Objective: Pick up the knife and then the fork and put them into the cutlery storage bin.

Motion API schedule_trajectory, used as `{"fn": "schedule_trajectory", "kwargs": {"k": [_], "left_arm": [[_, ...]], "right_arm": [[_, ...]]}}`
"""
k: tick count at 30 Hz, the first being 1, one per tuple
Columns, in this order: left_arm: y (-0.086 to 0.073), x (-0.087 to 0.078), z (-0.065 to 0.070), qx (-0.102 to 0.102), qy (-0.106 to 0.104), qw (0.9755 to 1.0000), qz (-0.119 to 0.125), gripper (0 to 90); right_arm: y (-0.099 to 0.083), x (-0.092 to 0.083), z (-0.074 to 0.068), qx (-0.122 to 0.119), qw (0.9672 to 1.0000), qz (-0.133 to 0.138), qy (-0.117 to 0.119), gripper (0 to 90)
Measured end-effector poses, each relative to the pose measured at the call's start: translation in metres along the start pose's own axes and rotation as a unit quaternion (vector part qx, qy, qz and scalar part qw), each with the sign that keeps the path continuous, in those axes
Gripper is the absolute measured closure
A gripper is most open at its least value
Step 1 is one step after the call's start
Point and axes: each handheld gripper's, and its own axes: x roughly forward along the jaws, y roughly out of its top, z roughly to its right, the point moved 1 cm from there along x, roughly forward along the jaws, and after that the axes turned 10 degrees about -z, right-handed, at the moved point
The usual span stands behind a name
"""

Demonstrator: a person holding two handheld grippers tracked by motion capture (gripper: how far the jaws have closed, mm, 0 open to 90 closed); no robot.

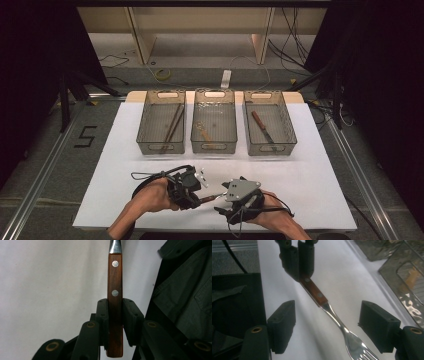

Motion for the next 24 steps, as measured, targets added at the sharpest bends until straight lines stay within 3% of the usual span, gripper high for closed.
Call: {"fn": "schedule_trajectory", "kwargs": {"k": [12,20,22,23,24], "left_arm": [[0.005,0.001,0.009,0.014,-0.016,0.9997,-0.008,75.3],[0.007,0.0,0.011,0.022,-0.025,0.9994,-0.011,75.2],[0.008,0.003,0.015,-0.006,-0.033,0.9994,0.013,75.2],[0.008,0.003,0.015,-0.005,-0.034,0.9994,0.012,75.2],[0.008,0.001,0.011,0.022,-0.028,0.9993,-0.012,75.2]], "right_arm": [[0.008,0.016,-0.014,-0.07,0.9973,-0.021,0.003,44.0],[0.009,0.02,-0.02,-0.101,0.9946,-0.026,-0.003,57.2],[0.009,0.021,-0.021,-0.109,0.9936,-0.032,0.0,60.4],[0.009,0.021,-0.022,-0.112,0.9932,-0.032,-0.001,62.3],[0.009,0.022,-0.022,-0.11,0.9934,-0.034,-0.004,64.4]]}}
